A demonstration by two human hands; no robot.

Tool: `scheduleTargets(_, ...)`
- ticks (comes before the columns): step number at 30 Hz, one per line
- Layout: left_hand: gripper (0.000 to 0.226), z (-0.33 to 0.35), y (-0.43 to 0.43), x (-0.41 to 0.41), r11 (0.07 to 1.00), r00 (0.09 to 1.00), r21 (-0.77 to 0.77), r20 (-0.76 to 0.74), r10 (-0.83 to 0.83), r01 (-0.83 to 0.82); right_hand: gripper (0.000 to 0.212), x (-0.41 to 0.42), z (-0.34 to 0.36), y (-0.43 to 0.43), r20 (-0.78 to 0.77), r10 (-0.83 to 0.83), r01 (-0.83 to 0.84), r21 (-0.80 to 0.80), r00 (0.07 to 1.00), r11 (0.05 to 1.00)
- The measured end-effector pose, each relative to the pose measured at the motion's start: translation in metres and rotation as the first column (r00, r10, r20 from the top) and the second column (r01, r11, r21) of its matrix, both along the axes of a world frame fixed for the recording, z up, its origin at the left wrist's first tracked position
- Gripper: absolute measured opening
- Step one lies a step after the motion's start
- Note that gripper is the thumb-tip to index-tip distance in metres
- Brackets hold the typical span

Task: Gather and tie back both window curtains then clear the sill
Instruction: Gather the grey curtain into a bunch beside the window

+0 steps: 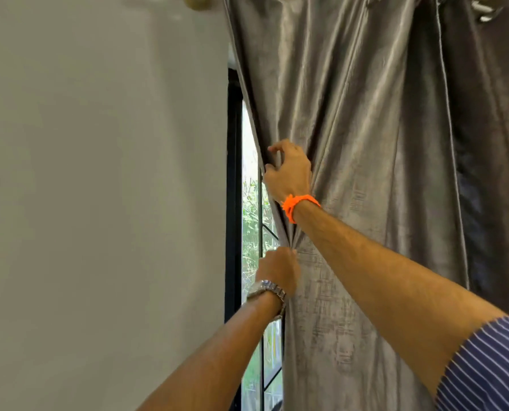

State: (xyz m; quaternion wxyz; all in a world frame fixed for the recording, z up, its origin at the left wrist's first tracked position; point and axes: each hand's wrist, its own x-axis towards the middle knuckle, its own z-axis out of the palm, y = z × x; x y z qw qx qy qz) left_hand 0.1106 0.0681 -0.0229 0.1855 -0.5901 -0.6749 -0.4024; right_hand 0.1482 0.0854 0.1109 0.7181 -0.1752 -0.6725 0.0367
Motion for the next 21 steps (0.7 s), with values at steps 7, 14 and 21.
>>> scheduleTargets(7,0.029,0.002,-0.011,-0.011,1.0,0.999,-0.012,-0.027,-0.027,0.027,0.092,-0.013,-0.011,-0.013,-0.007,0.025,-0.026,-0.294,1.0,0.955)
scheduleTargets(14,0.024,0.003,-0.025,-0.019,0.996,0.996,-0.008,-0.019,-0.087,0.087,0.093,-0.028,-0.011,-0.026,0.082,-0.006,0.036,-0.363,0.997,0.931)
scheduleTargets(21,0.022,0.01,-0.045,-0.029,0.99,0.99,0.023,0.038,-0.139,0.138,0.078,-0.046,-0.006,-0.047,0.165,-0.023,0.067,-0.268,0.986,0.961)
